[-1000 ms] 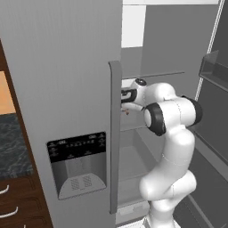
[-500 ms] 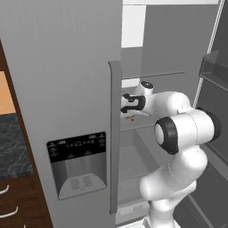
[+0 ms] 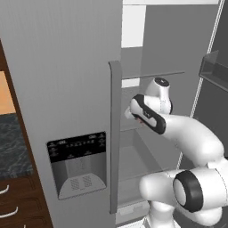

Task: Place one potato and one chicken drumstick in each tupperware on the nearby counter, to pack two identical lunches.

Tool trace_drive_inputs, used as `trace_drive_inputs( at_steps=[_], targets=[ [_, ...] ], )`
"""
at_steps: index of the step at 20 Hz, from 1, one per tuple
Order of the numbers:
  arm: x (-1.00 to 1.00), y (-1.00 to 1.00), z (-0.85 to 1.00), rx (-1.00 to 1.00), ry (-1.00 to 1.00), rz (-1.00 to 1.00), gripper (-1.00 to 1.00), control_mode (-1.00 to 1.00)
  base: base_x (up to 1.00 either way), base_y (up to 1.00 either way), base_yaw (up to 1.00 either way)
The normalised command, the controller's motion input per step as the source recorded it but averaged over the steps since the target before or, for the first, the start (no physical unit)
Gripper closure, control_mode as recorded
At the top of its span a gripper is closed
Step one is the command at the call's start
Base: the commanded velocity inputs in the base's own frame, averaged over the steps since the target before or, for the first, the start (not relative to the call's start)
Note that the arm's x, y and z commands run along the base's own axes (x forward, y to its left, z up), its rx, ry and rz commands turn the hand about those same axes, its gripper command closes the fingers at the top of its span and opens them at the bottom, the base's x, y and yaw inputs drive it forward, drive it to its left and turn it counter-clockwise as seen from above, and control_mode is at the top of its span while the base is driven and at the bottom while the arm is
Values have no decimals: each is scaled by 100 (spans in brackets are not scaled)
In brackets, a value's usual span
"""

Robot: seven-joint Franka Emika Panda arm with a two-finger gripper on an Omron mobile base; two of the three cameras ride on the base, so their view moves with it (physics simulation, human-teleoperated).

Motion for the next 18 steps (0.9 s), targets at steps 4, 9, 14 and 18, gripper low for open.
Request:
trace_drive_inputs(
  at_steps=[4, 9, 14, 18],
  targets=[
    [-100, -7, 62, 0, 9, -9, 100, -100, 0, 0, 0],
    [-100, -23, 12, 0, 1, -2, 100, -100, 0, 0, 0],
    [-100, -5, 1, 0, 0, 0, 100, -100, 0, 0, 0],
    [-83, 0, 36, 0, 2, 0, 100, -100, 0, 0, 0]
  ],
)
